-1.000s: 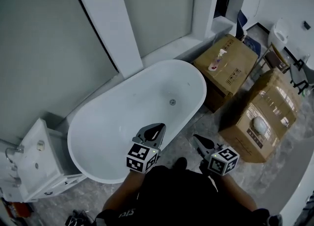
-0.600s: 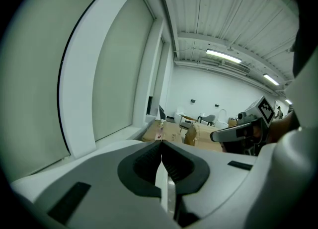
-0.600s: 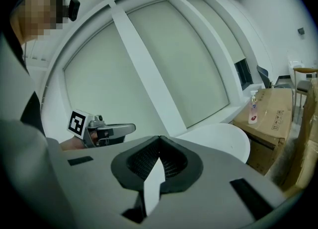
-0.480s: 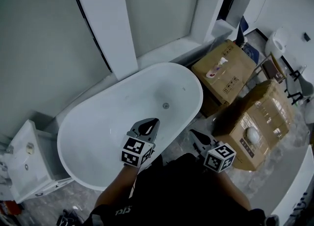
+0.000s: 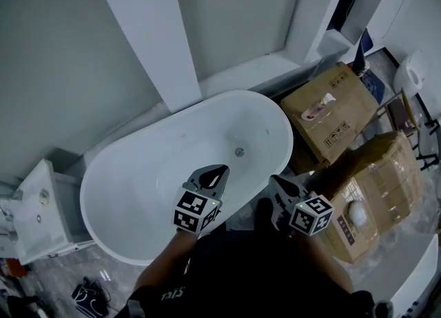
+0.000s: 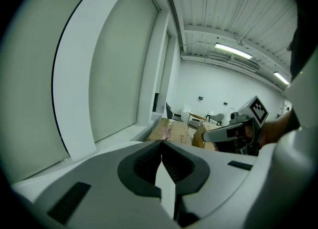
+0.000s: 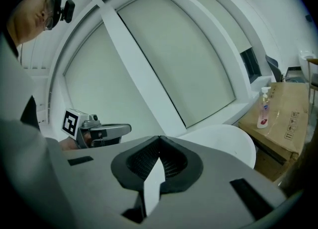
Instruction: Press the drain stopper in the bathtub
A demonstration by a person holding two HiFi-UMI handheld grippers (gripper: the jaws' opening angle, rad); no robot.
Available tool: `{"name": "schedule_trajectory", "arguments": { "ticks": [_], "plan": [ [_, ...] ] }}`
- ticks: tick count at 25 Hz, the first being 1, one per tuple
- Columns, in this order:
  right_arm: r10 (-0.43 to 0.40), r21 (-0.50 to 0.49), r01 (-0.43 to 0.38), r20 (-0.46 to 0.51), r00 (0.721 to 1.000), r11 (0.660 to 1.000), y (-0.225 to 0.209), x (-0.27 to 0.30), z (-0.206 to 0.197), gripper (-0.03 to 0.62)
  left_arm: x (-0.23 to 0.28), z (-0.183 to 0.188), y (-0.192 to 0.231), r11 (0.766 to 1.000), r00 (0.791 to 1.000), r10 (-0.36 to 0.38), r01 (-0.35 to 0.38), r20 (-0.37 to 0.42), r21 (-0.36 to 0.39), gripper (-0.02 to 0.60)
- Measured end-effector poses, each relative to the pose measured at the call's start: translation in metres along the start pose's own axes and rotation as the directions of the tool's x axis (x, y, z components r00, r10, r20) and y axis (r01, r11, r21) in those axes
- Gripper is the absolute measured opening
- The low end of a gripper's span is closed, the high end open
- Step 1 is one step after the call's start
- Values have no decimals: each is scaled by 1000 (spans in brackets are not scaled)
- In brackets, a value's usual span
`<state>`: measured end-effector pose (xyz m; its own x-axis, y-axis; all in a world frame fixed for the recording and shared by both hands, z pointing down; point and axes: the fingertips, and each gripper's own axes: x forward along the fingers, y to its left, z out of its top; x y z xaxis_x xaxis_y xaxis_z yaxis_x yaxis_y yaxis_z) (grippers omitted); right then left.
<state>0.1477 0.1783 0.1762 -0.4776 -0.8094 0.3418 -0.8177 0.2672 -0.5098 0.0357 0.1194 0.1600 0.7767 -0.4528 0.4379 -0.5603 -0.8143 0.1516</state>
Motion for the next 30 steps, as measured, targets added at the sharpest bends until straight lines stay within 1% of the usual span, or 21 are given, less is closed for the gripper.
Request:
{"name": "schedule_trajectory", "arguments": {
  "ticks": [2, 4, 6, 8, 10, 12, 14, 18, 21, 25, 28, 30],
  "plan": [
    [37, -19, -37, -28, 999, 999, -20, 2, 13, 14, 20, 10, -1, 999, 999, 41, -41, -3, -30, 17],
    [58, -34, -60, -53, 997, 998, -46, 3, 25, 14, 41, 17, -3, 996, 997, 75, -76, -12, -40, 17],
    [86, -21, -88, -75, 993, 996, -69, 5, 34, 14, 60, 22, -2, 992, 994, 112, -113, -18, -57, 17],
    [131, 0, -132, -104, 986, 991, -84, 7, 37, 14, 72, 23, 0, 982, 988, 154, -155, -19, -106, 17],
    [171, -3, -174, -147, 974, 985, -94, 10, 35, 14, 78, 17, 3, 967, 979, 203, -205, -30, -150, 17],
    [197, -14, -203, -183, 963, 979, -102, 17, 31, 14, 83, 11, 7, 955, 968, 248, -252, -45, -159, 17],
    [220, -17, -228, -209, 953, 973, -107, 23, 27, 14, 87, 5, 9, 945, 959, 276, -282, -58, -166, 17],
    [250, -35, -269, -270, 930, 962, -111, 38, 19, 14, 87, -8, 11, 926, 948, 311, -318, -68, -201, 17],
    [253, -54, -283, -311, 916, 958, -112, 55, 16, 14, 87, -12, 21, 922, 943, 327, -333, -65, -198, 17],
    [239, -92, -288, -352, 905, 953, -108, 92, 15, 14, 91, -22, 49, 921, 940, 333, -340, -70, -191, 17],
    [222, -93, -276, -382, 897, 957, -112, 126, 12, 14, 101, -35, 77, 917, 944, 318, -330, -90, -223, 17],
    [213, -91, -273, -414, 885, 958, -120, 150, 4, 14, 110, -40, 98, 917, 945, 314, -327, -92, -228, 17]
  ]
}}
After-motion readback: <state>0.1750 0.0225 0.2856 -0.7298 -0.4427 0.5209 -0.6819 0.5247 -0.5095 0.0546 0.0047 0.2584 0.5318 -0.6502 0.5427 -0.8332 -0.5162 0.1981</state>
